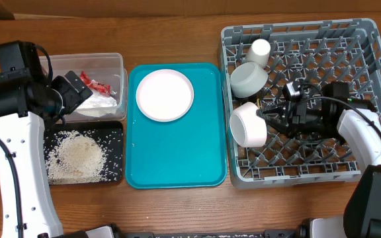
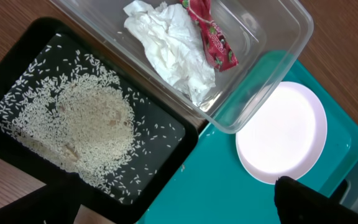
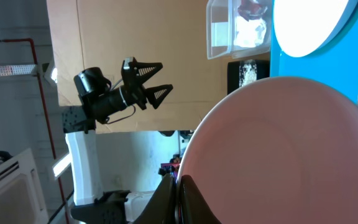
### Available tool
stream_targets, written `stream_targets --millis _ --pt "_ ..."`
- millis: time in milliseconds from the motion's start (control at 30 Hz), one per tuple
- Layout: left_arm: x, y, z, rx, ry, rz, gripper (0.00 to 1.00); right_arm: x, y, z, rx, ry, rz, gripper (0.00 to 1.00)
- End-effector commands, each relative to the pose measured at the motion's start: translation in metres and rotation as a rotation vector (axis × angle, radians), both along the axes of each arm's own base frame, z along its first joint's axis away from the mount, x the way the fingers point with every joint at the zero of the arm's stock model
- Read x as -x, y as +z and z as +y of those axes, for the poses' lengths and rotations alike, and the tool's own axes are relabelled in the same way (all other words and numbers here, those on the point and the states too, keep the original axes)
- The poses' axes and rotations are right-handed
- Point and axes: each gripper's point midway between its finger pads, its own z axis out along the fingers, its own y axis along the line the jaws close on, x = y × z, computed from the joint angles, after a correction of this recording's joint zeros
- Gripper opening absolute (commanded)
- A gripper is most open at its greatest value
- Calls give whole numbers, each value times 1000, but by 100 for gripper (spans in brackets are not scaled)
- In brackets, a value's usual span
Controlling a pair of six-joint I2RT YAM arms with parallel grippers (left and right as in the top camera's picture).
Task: Sort waste into correct bins and load items into the dishwasher
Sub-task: 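Adjust the pink bowl in the rack and open the right gripper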
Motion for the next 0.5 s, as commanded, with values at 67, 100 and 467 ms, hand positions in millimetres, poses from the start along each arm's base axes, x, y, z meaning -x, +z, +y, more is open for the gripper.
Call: stream_targets --millis 67,100,467 --pt "-1 -2 0 5 3 3 100 -1 -6 -5 4 -18 -28 4" --pt "-1 -2 0 5 3 3 100 -2 -9 -7 14 -25 -28 4" --pt "-1 -2 0 5 3 3 100 -9 -29 -27 63 -91 46 4"
